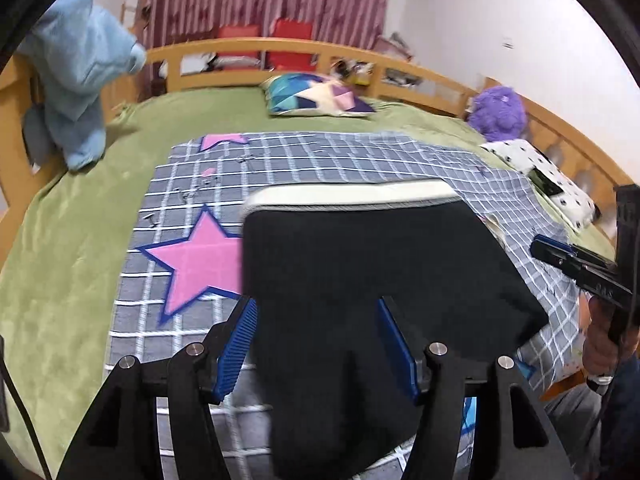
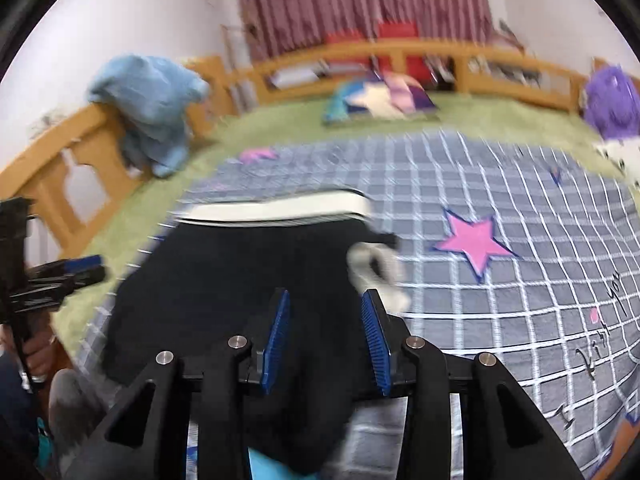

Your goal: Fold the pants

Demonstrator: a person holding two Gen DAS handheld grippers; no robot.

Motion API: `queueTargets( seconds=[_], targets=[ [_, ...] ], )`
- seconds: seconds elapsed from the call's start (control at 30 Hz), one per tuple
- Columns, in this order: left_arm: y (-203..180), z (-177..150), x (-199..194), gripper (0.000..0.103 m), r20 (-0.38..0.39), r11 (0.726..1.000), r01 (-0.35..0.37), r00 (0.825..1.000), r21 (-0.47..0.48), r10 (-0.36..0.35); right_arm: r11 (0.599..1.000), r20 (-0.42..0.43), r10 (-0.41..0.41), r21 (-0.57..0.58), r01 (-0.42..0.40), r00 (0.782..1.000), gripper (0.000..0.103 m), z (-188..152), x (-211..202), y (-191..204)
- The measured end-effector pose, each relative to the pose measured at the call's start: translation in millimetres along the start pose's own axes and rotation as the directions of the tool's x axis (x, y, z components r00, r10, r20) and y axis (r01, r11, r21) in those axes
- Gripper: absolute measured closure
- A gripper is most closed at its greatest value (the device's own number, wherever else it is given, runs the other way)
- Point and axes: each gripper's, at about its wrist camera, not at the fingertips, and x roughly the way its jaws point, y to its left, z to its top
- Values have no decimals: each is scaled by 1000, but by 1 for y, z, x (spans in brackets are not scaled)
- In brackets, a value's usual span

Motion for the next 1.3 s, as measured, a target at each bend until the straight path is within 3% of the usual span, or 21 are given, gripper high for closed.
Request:
queueTargets(
  seconds=[0.07, 0.13, 0.2, 0.23, 0.33, 0.4, 0.43, 0.57, 0.6, 0.63, 0.67, 0.77, 0.83, 0.9, 0.97, 1.0, 1.03, 1.1, 1.2, 1.23, 1.3],
  targets=[
    [-5, -29, 15, 43, -35, 998, -54, 998, 29, 55, 997, 21, -8, -73, 10, 1000, 65, -20, -3, 19],
    [-10, -65, 41, 38, -81, 992, -96, 991, 76, 102, 991, -53, -59, -120, 52, 997, 64, -49, 19, 22],
    [-16, -71, 43, 38, -47, 986, -118, 991, 120, 124, 988, -141, -112, -120, 95, 984, 64, -79, 47, 17],
    [-16, -65, 40, 39, -60, 986, -114, 991, 125, 122, 985, -117, -115, -140, 98, 987, 64, -82, 45, 17],
    [-5, -36, 21, 39, -40, 998, -30, 999, 50, 32, 989, -124, -80, -131, 63, 989, 65, -60, 29, 15],
    [1, -17, 13, 39, 17, 1000, -20, 1000, 24, 19, 994, -41, -39, -102, 35, 998, 63, -40, 16, 9],
    [3, -9, 14, 39, 29, 1000, -22, 999, 15, 22, 995, 1, -39, -94, 39, 999, 54, -28, 12, 4],
    [18, 16, 29, 39, 32, 999, -16, 999, -44, 17, 994, -5, -94, -57, 93, 996, 51, 9, 55, -18],
    [21, 20, 34, 39, 26, 998, -14, 1000, -55, 16, 995, -57, -97, -29, 95, 994, 55, 15, 75, -27],
    [23, 23, 39, 39, 22, 998, -15, 1000, -63, 16, 996, -113, -85, -10, 85, 990, 79, 16, 95, -33],
    [26, 26, 44, 39, 19, 998, -19, 1000, -68, 21, 998, -148, -59, 0, 60, 987, 88, 16, 106, -35],
    [25, 34, 49, 39, 26, 998, -22, 999, -57, 24, 998, -43, -50, -49, 48, 998, 95, 17, 90, -27],
    [20, 43, 50, 39, 43, 999, 3, 999, -41, -1, 998, 26, 20, 56, -22, 999, 95, 30, 62, -46],
    [13, 54, 59, 39, 42, 999, 28, 999, -35, -26, 998, 27, -39, 52, 38, 999, 95, 34, 63, -55],
    [4, 63, 72, 39, 18, 999, 30, 999, -31, -30, 991, -86, -134, 7, 135, 987, 91, 27, 94, -67],
    [0, 67, 78, 39, 9, 999, 25, 1000, -24, -24, 990, -184, -135, 4, 138, 974, 90, 20, 115, -74],
    [-4, 71, 84, 39, 11, 1000, 27, 1000, -14, -27, 990, -195, -137, -7, 139, 971, 88, 22, 116, -77],
    [-8, 81, 93, 39, 16, 1000, 31, 999, -6, -31, 991, -153, -134, -14, 134, 979, 84, 36, 98, -73],
    [-12, 98, 118, 34, 0, 999, 39, 999, -10, -39, 996, 6, -89, -4, 90, 996, 73, 67, 68, -55],
    [-13, 100, 131, 32, -28, 1000, 28, 999, -2, -28, 998, 29, -64, -20, 65, 997, 67, 74, 70, -46],
    [-9, 95, 171, 32, -178, 1000, -7, 984, -8, 6, 998, 18, -45, -37, 45, 999, 67, 81, 94, -31]
  ],
)
